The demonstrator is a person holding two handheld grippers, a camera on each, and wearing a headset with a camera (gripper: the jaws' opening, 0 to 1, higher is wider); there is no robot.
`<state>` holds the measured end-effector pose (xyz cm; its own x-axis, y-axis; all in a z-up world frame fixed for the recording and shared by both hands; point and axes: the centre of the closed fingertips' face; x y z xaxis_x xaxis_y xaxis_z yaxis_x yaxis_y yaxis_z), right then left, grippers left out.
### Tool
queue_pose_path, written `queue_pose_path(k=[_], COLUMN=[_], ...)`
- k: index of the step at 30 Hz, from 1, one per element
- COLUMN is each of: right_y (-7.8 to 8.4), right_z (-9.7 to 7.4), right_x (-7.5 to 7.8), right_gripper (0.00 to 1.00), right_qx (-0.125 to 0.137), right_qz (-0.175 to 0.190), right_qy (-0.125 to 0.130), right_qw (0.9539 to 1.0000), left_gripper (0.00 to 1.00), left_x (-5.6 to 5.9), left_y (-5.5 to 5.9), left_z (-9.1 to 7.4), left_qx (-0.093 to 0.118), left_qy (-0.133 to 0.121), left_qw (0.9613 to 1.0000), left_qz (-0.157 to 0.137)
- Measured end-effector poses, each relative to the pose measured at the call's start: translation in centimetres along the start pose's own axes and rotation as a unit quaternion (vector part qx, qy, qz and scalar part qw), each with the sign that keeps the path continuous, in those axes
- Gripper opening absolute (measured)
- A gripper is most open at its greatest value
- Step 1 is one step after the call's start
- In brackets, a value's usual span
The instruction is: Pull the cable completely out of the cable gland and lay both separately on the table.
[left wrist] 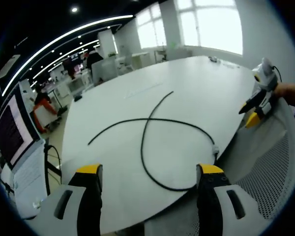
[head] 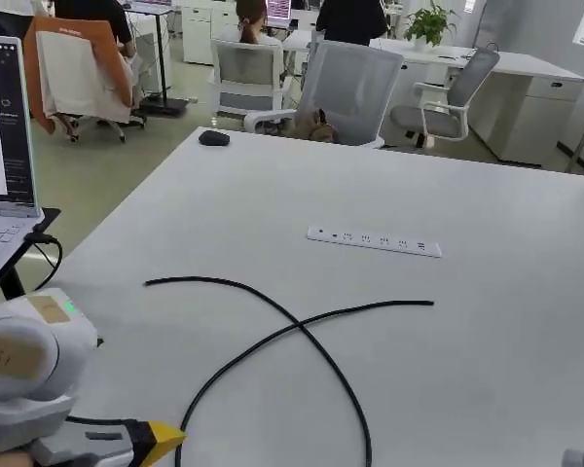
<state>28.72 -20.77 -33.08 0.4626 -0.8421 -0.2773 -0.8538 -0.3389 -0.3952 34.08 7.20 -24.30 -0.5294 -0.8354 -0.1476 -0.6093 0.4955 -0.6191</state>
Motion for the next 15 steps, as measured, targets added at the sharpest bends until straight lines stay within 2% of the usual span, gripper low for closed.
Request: queue_pose_path(k=[1,7,11,13,15], right_y=[0.0,0.0,-0.1,-0.1,-0.1], right_z=[0.0,0.0,0.1,0.1,0.1], right_x=[0.0,-0.1,-0.2,-0.3,-0.4], right_gripper=[0.63,0.62,0.61,0.61,0.60], right_qx=[0.000,0.002,0.002,0.002,0.002], right_qz=[0.000,-0.001,-0.003,-0.004,-0.005], right_qy=[0.000,-0.003,-0.005,-0.005,-0.007], right_qw=[1.0000,1.0000,1.0000,1.0000,1.0000], left_gripper=[0.78,0.74,0.71,0.69,0.68], left_x=[0.5,3.1,4.7,5.4,6.0], left_y=[-0.6,-2.2,-2.7,-3.1,-3.2], left_z=[0.2,1.3,2.0,2.1,2.4], left_qx=[0.005,0.004,0.001,0.007,0.001], left_qy=[0.007,0.041,0.067,0.080,0.097], left_qw=[0.9999,0.9985,0.9964,0.9948,0.9935], left_qz=[0.009,0.036,0.052,0.062,0.060])
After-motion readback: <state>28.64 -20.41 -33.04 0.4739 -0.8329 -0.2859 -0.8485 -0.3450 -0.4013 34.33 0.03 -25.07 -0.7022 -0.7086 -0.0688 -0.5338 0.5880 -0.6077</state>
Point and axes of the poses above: the centre of the closed fingertips' face, and the gripper's own axes: z roughly forward along the fingers, x roughly to its right, y roughly out of its underside, and after that the axes turned 13 degrees about -x, right-handed
